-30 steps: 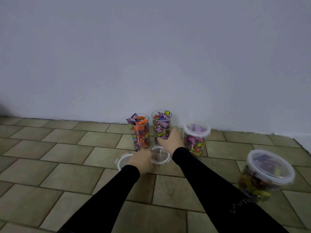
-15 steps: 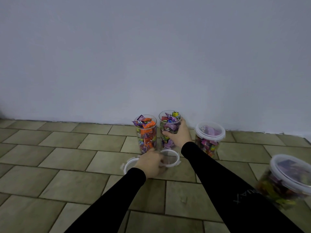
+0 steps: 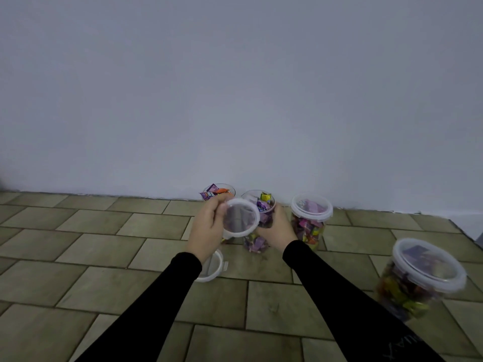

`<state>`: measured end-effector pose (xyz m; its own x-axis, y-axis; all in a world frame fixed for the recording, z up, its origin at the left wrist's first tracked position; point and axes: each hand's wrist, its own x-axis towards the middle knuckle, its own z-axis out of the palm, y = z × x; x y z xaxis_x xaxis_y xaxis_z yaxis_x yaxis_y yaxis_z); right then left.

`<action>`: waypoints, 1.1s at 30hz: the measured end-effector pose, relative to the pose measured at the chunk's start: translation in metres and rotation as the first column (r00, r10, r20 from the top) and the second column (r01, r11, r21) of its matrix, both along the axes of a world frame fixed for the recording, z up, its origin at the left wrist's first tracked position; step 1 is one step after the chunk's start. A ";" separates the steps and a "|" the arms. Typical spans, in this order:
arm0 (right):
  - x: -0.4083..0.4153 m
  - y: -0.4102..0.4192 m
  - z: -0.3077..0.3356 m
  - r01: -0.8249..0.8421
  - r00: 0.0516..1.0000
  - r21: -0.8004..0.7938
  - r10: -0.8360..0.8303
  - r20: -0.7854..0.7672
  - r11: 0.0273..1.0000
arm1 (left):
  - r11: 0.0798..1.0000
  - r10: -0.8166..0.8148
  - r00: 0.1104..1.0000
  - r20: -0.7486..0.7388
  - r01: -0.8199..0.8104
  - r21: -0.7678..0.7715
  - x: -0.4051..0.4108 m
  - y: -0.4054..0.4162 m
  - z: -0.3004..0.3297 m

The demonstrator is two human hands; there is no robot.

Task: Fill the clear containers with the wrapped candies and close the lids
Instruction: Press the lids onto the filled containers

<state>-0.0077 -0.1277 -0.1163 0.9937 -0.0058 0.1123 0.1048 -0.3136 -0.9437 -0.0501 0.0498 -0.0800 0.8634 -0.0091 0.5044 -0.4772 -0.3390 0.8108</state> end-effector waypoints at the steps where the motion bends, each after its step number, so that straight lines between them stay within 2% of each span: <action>1: -0.006 -0.001 0.002 -0.015 1.000 0.007 0.015 0.001 1.000 | 0.998 -0.005 0.999 -0.039 0.003 -0.069 0.000 -0.005 0.007; 3: -0.013 -0.004 0.000 -0.080 0.997 0.016 0.080 0.016 0.997 | 0.986 -0.028 0.992 -0.125 0.006 -0.169 0.000 -0.017 0.022; 6: -0.027 -0.007 0.001 -0.129 0.992 -0.005 0.129 0.011 0.992 | 0.984 -0.045 0.972 -0.231 0.003 -0.179 0.000 -0.034 0.038; 10: -0.040 -0.010 -0.001 -0.169 0.986 -0.019 0.168 -0.010 0.986 | 1.000 0.016 0.956 -0.292 -0.023 -0.019 0.002 -0.048 0.038; 14: -0.052 -0.016 -0.001 -0.163 0.987 -0.004 0.163 0.007 0.987 | 0.957 0.186 0.960 -0.208 -0.129 0.260 0.003 -0.051 0.032; 15: -0.055 -0.016 0.000 -0.158 0.987 0.000 0.158 0.010 0.987 | 0.948 0.210 0.952 -0.222 -0.142 0.286 0.002 -0.051 0.031; 19: -0.063 -0.018 0.004 -0.158 0.987 0.001 0.158 -0.010 0.987 | 0.982 0.176 0.915 -0.362 -0.138 0.128 -0.003 -0.057 0.031; 25: -0.070 -0.022 0.010 -0.153 0.987 -0.028 0.151 -0.048 0.988 | 0.977 0.206 0.877 -0.434 -0.158 0.145 -0.004 -0.059 0.026; 30: -0.072 -0.023 0.011 -0.145 0.988 -0.037 0.142 -0.063 0.989 | 0.987 0.162 0.851 -0.499 -0.143 0.077 -0.003 -0.060 0.029; 33: -0.072 -0.024 0.011 -0.150 0.987 -0.046 0.146 -0.072 0.988 | 0.979 0.169 0.859 -0.483 -0.089 0.186 0.000 -0.057 0.035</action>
